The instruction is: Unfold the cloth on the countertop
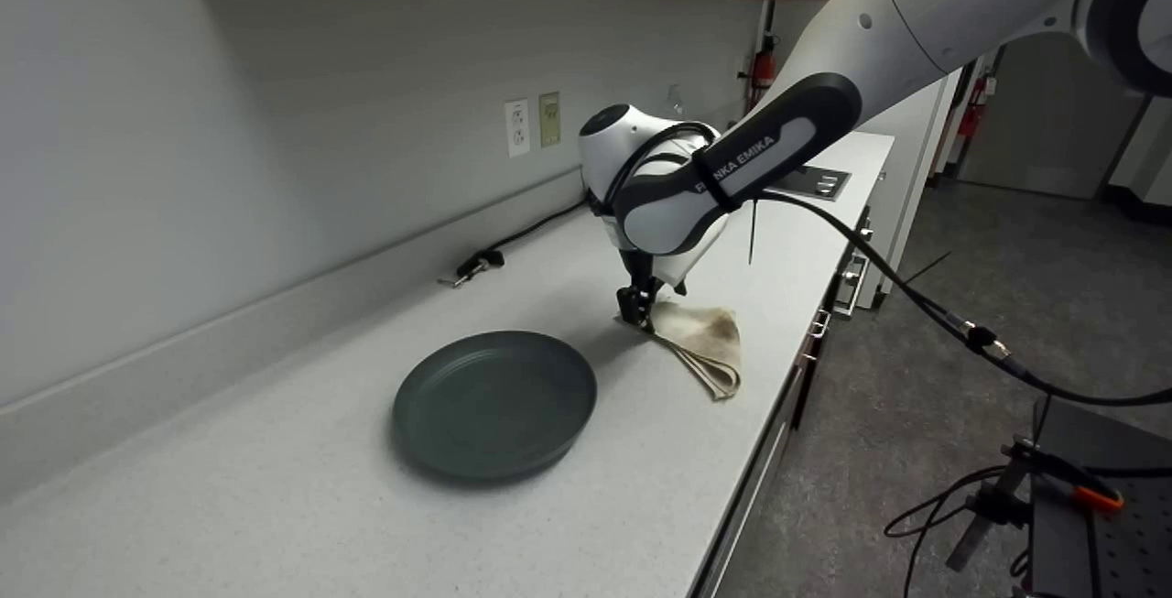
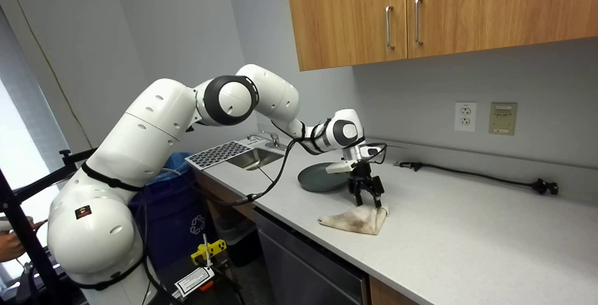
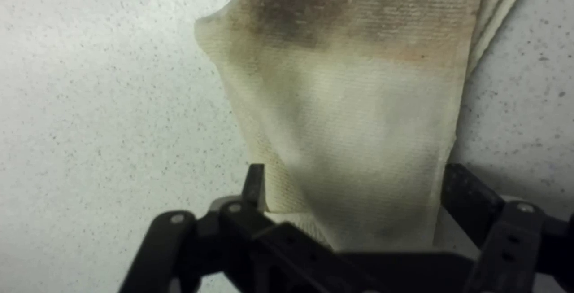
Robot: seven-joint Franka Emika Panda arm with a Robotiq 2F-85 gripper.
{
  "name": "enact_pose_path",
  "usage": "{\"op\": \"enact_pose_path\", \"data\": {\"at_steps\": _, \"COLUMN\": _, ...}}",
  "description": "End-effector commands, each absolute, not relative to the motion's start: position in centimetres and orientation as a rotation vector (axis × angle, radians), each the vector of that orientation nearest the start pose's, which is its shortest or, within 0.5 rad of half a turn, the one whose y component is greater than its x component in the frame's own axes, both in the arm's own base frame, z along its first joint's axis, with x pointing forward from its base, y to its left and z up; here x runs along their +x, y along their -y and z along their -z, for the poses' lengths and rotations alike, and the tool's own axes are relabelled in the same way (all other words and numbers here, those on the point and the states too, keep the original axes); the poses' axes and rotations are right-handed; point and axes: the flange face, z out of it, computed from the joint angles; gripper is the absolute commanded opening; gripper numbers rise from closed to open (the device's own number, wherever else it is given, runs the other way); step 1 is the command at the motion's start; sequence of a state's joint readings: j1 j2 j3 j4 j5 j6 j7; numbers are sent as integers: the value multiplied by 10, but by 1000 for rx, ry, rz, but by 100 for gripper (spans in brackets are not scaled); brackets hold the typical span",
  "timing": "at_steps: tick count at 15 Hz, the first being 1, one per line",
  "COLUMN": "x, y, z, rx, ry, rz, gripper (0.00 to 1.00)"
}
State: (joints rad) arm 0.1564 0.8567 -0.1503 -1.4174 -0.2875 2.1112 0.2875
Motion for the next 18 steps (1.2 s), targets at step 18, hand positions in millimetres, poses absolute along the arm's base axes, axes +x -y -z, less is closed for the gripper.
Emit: {"op": "enact_pose_path", "data": {"at_steps": 18, "x": 714, "y": -4, "z": -179, "rx": -3596, "ry": -213, "rz": -65, "gripper": 100}}
